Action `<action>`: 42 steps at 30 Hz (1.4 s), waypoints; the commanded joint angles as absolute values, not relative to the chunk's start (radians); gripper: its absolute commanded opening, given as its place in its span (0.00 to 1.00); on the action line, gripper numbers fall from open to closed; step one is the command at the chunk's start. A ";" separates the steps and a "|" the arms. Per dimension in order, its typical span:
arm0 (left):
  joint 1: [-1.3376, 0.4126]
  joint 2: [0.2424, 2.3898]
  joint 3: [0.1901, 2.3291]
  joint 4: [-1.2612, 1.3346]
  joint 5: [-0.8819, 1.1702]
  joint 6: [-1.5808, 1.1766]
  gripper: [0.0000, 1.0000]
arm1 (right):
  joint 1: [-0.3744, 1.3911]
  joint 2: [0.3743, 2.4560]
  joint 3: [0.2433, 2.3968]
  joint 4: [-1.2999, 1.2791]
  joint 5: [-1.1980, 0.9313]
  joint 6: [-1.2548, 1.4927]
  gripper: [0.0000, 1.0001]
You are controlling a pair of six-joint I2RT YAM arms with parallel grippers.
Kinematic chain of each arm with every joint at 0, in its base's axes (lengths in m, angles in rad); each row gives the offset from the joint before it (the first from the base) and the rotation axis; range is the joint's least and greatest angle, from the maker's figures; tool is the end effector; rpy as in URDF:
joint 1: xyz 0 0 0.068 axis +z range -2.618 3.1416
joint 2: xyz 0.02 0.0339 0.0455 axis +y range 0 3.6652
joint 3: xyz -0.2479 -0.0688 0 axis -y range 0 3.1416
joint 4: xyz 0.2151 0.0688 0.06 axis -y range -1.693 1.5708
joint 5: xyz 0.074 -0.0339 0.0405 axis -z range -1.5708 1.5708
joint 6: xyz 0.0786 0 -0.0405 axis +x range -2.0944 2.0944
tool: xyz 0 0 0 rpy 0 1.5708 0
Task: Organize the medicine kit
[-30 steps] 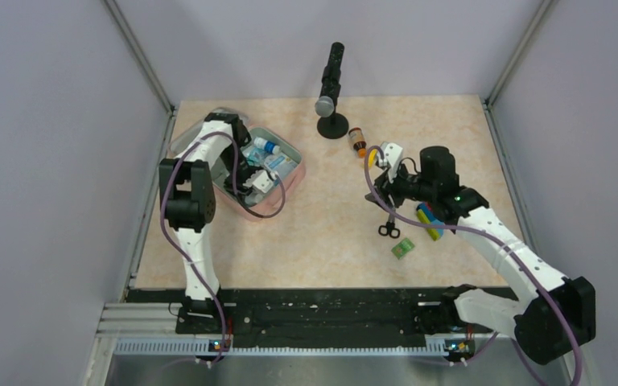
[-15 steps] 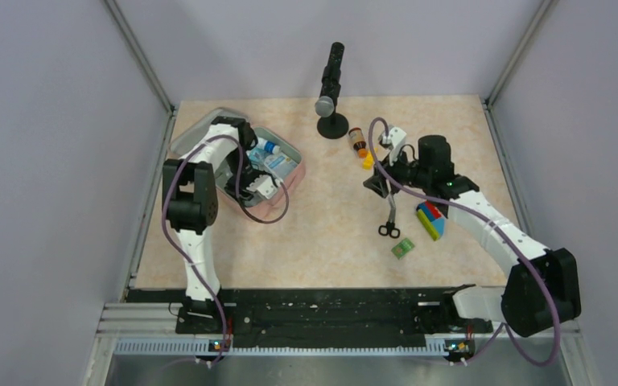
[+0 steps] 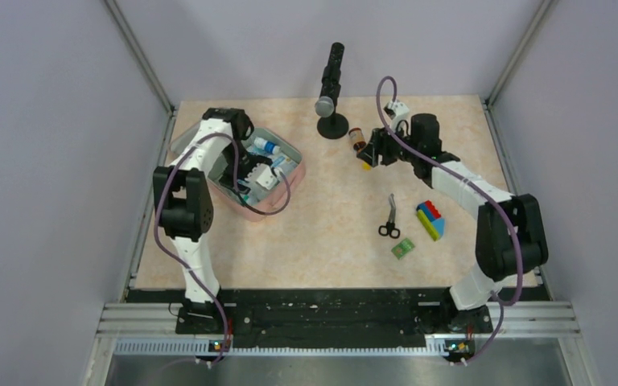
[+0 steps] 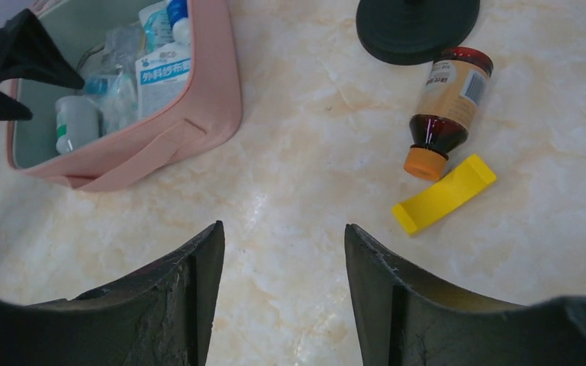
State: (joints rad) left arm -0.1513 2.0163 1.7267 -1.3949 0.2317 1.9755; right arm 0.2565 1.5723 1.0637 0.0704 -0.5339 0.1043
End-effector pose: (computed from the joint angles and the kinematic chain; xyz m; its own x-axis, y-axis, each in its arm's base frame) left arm 0.3265 -0.0680 0.1838 0.4979 0.8291 -0.2544 0.8552 -0.5180 -0.0145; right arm 0.3436 0.1315 0.2490 -0.4773 -0.0325 -0.8781 -0.6178 0.7231 0.3090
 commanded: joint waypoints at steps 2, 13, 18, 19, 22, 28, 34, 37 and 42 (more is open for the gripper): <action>-0.131 1.901 1.820 -1.424 0.259 1.891 0.80 | 0.248 1.684 1.174 0.155 -0.437 0.182 0.57; -0.132 1.534 1.638 -1.042 0.807 1.045 0.73 | 0.248 1.943 1.411 0.089 -0.304 0.023 0.39; -0.134 1.286 1.293 -0.478 0.921 0.415 0.75 | 0.250 2.027 1.471 0.079 -0.306 0.006 0.50; -0.139 1.251 1.243 -0.418 0.924 0.334 0.79 | 0.251 2.044 1.481 0.082 -0.304 0.006 0.51; -0.170 1.212 1.182 -0.378 0.886 0.206 0.87 | 0.259 2.091 1.517 0.094 -0.291 0.006 0.54; -0.180 1.225 1.152 -0.369 0.899 -0.097 0.99 | 0.280 2.170 1.575 0.104 -0.257 -0.030 0.53; -0.179 1.224 1.182 -0.422 0.886 -0.059 0.99 | 0.301 2.207 1.595 0.098 -0.240 -0.039 0.48; -0.176 1.213 1.166 -0.414 0.872 -0.037 0.98 | 0.309 2.217 1.590 0.098 -0.213 -0.042 0.48; -0.175 1.196 1.149 -0.388 0.864 0.013 0.92 | 0.311 2.212 1.568 0.110 -0.192 -0.050 0.38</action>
State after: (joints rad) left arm -0.1787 1.2274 1.1564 -0.4454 0.8684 -0.0227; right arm 0.3012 2.2024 1.5471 0.0902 -0.2245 -0.0319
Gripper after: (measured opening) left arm 0.933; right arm 0.437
